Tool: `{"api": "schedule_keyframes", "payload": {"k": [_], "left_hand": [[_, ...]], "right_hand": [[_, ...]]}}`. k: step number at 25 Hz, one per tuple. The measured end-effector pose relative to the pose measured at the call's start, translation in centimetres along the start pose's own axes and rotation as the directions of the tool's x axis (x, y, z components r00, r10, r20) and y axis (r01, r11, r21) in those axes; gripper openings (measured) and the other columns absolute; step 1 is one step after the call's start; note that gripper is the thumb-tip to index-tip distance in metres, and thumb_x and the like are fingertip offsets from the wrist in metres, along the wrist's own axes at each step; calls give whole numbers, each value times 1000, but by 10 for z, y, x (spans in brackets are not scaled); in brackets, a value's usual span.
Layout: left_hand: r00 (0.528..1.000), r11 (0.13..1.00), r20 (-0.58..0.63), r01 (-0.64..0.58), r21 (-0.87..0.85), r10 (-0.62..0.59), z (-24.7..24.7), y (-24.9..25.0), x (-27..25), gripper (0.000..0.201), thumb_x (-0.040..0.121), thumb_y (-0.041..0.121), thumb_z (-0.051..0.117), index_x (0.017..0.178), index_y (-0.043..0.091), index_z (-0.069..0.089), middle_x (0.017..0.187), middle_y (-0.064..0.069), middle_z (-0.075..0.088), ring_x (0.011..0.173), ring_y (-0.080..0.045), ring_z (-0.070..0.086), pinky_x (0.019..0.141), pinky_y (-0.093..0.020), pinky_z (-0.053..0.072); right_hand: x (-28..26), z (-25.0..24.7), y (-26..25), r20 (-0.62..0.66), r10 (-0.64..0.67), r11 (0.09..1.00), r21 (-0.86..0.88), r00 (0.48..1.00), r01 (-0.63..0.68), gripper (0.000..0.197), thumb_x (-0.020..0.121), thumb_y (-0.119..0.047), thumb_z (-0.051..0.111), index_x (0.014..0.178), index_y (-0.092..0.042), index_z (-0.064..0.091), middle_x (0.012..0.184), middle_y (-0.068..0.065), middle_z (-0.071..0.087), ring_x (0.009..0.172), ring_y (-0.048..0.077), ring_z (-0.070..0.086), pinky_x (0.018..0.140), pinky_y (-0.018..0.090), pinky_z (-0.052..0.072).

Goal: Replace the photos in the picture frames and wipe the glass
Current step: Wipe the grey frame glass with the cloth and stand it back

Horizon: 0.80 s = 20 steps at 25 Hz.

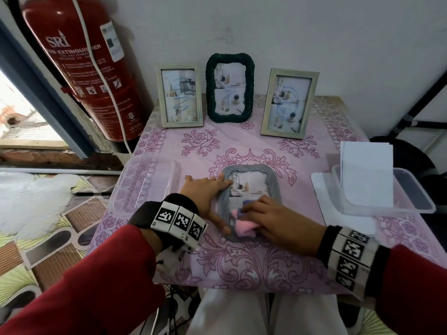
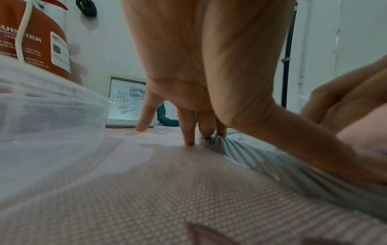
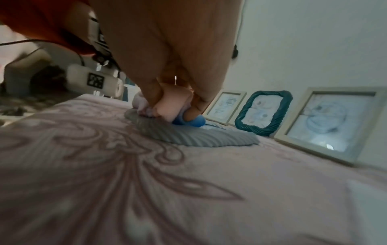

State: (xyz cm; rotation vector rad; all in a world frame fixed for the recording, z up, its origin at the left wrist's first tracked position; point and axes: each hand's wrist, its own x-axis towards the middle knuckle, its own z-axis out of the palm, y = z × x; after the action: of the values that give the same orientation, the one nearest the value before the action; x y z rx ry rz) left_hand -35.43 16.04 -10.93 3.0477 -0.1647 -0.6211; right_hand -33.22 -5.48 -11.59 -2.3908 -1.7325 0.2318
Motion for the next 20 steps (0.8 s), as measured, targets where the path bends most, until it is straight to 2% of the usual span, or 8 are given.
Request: {"api": "schedule_keyframes", "payload": {"k": [3, 5, 7, 10, 12, 14, 17, 20], "left_hand": [[1000, 1000, 6, -5, -20, 5, 0, 0, -1, 124, 45, 75, 72, 146, 31, 15, 151, 2, 31, 126, -23, 46, 102, -50, 31], [1000, 999, 5, -12, -40, 12, 0, -1, -2, 124, 45, 74, 72, 147, 31, 15, 150, 2, 31, 126, -24, 46, 103, -51, 32], [1000, 998, 8, -15, -54, 15, 0, -1, -2, 125, 45, 74, 72, 147, 31, 15, 150, 2, 31, 125, -24, 46, 103, -52, 32], [1000, 999, 0, -10, -46, 10, 0, 0, -3, 126, 43, 75, 72, 146, 31, 16, 145, 2, 36, 121, -23, 48, 100, -51, 34], [1000, 999, -11, -9, -43, 8, 0, 1, -3, 124, 42, 75, 72, 145, 32, 18, 144, 3, 38, 120, -23, 49, 99, -52, 34], [1000, 999, -19, -6, -34, 6, -1, 1, -5, 123, 42, 76, 72, 144, 32, 19, 145, 5, 37, 122, -21, 48, 100, -52, 32], [1000, 999, -8, 14, -28, -14, -2, 2, -4, 125, 41, 75, 73, 145, 33, 18, 147, 5, 37, 124, -20, 47, 103, -52, 29], [1000, 1000, -1, 22, -17, -22, -2, 2, -4, 125, 42, 75, 72, 145, 33, 17, 147, 4, 38, 125, -21, 47, 101, -52, 28]], "right_hand": [[-16, -10, 17, -22, -94, 973, -214, 995, 87, 28, 82, -20, 60, 108, -13, 68, 109, 3, 68, 92, 20, 64, 82, 25, 50], [-12, -16, 34, 49, -44, 969, -241, 998, 55, 33, 87, -16, 56, 118, -12, 62, 116, 4, 64, 96, 22, 60, 88, 26, 43], [2, -20, 48, 98, 32, 965, -263, 995, -5, 34, 95, -20, 43, 128, -13, 53, 127, 3, 56, 105, 22, 51, 95, 27, 34], [37, -21, 57, 97, 135, 948, -301, 986, -100, 35, 98, -23, 36, 130, -19, 47, 133, -2, 48, 112, 18, 43, 97, 25, 27], [55, -19, 50, 101, 175, 948, -286, 979, -140, 34, 95, -22, 40, 129, -21, 48, 135, -3, 45, 115, 17, 41, 98, 24, 26], [59, -12, 37, 119, 150, 966, -231, 981, -120, 37, 92, -24, 47, 129, -20, 49, 136, -2, 45, 115, 18, 40, 99, 26, 26], [37, -3, 13, 150, 67, 992, -114, 986, -50, 39, 94, -33, 46, 129, -19, 50, 134, -2, 48, 113, 20, 40, 98, 31, 31], [0, -5, 7, 138, 8, 994, -108, 990, 7, 37, 94, -30, 42, 127, -17, 54, 129, -1, 53, 112, 21, 45, 98, 32, 36]]}}
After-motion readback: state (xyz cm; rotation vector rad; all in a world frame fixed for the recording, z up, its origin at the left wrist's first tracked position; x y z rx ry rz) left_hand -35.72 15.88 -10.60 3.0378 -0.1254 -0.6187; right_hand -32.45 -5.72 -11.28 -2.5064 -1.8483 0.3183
